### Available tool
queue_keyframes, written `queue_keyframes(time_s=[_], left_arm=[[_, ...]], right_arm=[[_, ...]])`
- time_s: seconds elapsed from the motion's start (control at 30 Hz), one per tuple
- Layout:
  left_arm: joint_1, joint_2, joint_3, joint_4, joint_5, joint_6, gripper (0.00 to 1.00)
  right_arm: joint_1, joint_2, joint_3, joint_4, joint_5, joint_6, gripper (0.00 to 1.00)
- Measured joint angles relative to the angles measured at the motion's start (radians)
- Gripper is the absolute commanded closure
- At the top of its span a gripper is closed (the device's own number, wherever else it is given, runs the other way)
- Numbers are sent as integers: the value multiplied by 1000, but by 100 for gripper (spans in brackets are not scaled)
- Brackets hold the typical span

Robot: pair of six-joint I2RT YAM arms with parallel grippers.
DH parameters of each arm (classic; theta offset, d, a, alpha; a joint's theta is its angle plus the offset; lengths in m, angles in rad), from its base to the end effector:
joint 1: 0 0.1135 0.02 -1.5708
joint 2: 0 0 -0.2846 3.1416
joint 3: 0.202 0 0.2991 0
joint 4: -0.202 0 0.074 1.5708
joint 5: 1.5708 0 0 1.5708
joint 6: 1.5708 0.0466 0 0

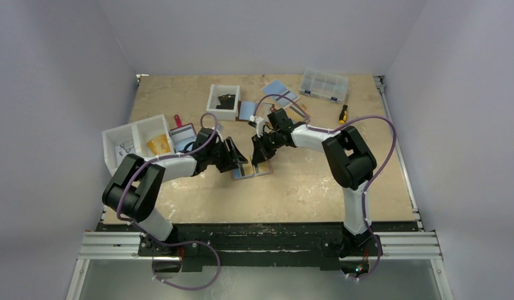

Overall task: Take the credit cards out of the card holder
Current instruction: Remove the credit card from the card holder.

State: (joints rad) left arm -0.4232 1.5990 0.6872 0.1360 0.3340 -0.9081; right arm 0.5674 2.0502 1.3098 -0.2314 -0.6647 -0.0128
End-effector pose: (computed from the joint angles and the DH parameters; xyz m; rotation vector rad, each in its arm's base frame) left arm 0.3029 -0.1532 0.1204 -0.4342 2.5029 -0.9930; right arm 0.3813 0.2771 0.1212 -0.9891 2.3641 1.0613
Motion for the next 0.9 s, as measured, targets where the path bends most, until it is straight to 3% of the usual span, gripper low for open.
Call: queue_keyframes(time_s=[0.1,0.17,0.3,0.5,0.77,0.9], left_arm=[[-3,12,3,13,8,-14,52],[-5,18,4,21,15,-22,61],[-16,41,16,12,16,-24,69],[-17,69,36,-14,7,-24,85],[-16,86,42,-19,3,-29,90],[-16,87,23,14,5,-52,91]], right_arm=[[-3,1,2,0,-2,6,88],[-4,1,2,0,-3,7,81],[-3,2,3,7,-22,21,67],[0,2,2,18,-57,55,60],[-3,2,-8,40,-68,127,50],[-4,2,-16,61,-63,188,49]])
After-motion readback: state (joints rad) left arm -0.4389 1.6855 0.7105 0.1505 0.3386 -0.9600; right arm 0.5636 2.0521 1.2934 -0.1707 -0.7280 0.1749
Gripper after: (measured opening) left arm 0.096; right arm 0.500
